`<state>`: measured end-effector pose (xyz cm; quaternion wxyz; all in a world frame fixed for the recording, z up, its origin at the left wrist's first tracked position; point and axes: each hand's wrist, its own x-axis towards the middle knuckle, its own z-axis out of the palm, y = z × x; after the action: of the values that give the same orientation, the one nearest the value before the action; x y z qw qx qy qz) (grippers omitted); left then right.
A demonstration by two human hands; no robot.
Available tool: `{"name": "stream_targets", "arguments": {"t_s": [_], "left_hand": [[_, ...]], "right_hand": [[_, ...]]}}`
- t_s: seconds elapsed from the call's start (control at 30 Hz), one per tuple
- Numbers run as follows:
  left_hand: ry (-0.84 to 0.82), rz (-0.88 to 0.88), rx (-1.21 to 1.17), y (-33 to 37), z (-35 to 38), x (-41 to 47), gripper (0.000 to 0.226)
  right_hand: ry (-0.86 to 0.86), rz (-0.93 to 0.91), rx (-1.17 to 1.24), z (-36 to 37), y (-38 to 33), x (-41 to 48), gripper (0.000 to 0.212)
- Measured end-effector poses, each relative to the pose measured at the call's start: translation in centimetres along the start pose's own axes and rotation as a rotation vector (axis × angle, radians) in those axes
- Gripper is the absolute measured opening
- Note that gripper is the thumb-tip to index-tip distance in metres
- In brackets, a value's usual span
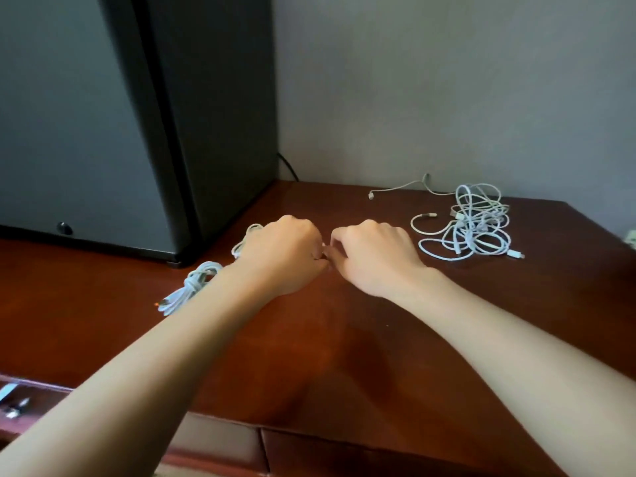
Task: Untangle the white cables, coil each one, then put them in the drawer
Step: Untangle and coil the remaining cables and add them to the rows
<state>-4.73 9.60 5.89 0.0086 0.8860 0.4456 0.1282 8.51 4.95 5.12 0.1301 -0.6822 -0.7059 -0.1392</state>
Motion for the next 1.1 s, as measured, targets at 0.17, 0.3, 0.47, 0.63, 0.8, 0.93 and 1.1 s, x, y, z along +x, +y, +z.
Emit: {"name": "stream_targets", "arguments": {"t_s": [0.17,0.3,0.47,0.63,0.8,0.93,1.1], "left_hand": [[-0.011,0.045,-0.143,4.7,0.9,2.8,0.016],[0.038,0.051,-0.394,8.2,2.4,5.1,0.019],[0.044,0.072,-0.549,13.0,7.0,6.9,0.019],[-0.067,0.18,-0.486,15.8,11.3,7.4,0.046],[-0.06,0.207,-0.295,16.3,12.9,6.7,0.044],[-0.069,0.219,-0.222,16.0,13.0,7.1,0.053],[-0.048,0.213,-0.145,16.0,13.3,7.6,0.051]], "right_hand": [[-0.009,0.072,-0.047,-1.4,5.2,-2.4,0.03],[-0.003,0.167,-0.013,-1.8,9.8,-4.6,0.03],[0.059,0.35,0.084,-0.3,14.8,-6.9,0.025],[0.157,0.412,0.152,2.2,16.6,-8.0,0.018],[0.131,0.316,0.166,2.8,15.8,-8.4,0.022],[0.038,0.256,0.137,3.1,14.8,-8.4,0.039],[-0.017,0.263,0.156,3.4,15.3,-8.5,0.045]]}}
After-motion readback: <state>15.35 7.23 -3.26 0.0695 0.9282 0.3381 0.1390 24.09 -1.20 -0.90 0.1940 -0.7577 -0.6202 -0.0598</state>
